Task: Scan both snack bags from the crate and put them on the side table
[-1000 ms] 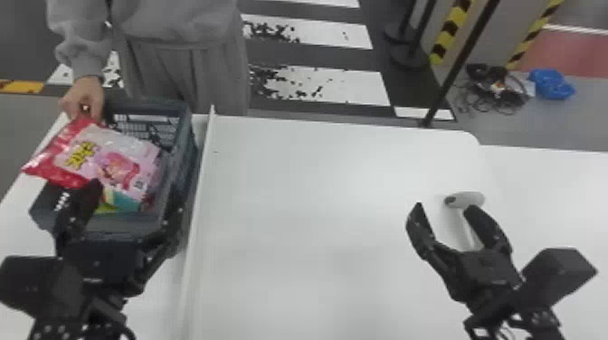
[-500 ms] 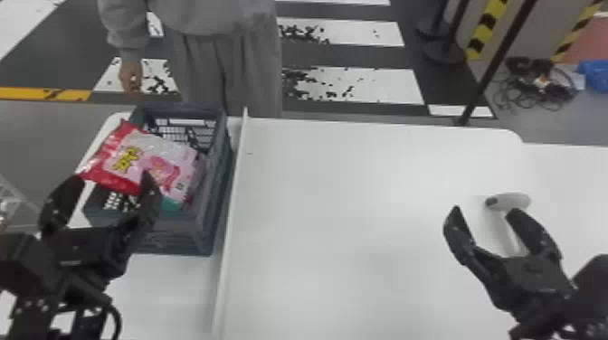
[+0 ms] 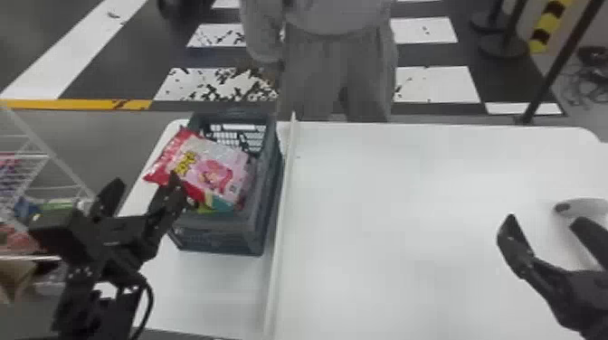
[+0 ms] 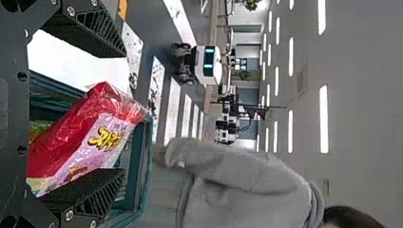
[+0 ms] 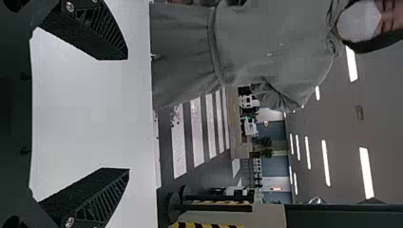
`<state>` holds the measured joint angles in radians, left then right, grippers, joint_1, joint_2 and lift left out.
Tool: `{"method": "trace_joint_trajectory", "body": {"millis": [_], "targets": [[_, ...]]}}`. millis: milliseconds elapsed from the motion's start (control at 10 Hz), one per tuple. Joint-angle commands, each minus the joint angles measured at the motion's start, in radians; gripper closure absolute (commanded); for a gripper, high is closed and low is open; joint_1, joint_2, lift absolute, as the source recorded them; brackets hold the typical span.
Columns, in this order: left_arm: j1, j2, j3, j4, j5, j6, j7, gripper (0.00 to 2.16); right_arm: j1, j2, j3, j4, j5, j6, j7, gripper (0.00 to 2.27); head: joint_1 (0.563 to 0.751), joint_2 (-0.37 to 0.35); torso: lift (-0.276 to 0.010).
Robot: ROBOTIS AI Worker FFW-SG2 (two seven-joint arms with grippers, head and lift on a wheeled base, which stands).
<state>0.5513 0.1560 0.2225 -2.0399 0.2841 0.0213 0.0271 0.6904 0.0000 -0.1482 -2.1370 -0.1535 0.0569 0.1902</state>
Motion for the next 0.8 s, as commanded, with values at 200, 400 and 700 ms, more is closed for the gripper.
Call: {"method": "trace_joint_trajectory", "body": {"millis": [200, 400, 700], "targets": [[-0.096, -0.001, 0.017, 0.075, 0.015, 0.064, 0.005, 0.14, 0.006, 0.001, 0.001, -0.014, 0.003, 0.025, 0.002, 0.08, 0.695, 0.158, -0.087], [-0.163, 0.0, 0.017, 0.122, 0.01, 0.141, -0.007, 0.23, 0.006, 0.001, -0.001, -0.018, 0.003, 0.037, 0.002, 0.08, 0.695, 0.166, -0.087], [-0.192, 0.002, 0.008, 0.113, 0.012, 0.245, -0.062, 0.83, 0.006, 0.001, -0.002, -0.018, 0.009, 0.047, 0.0, 0.08, 0.695, 0.148, -0.087]]}}
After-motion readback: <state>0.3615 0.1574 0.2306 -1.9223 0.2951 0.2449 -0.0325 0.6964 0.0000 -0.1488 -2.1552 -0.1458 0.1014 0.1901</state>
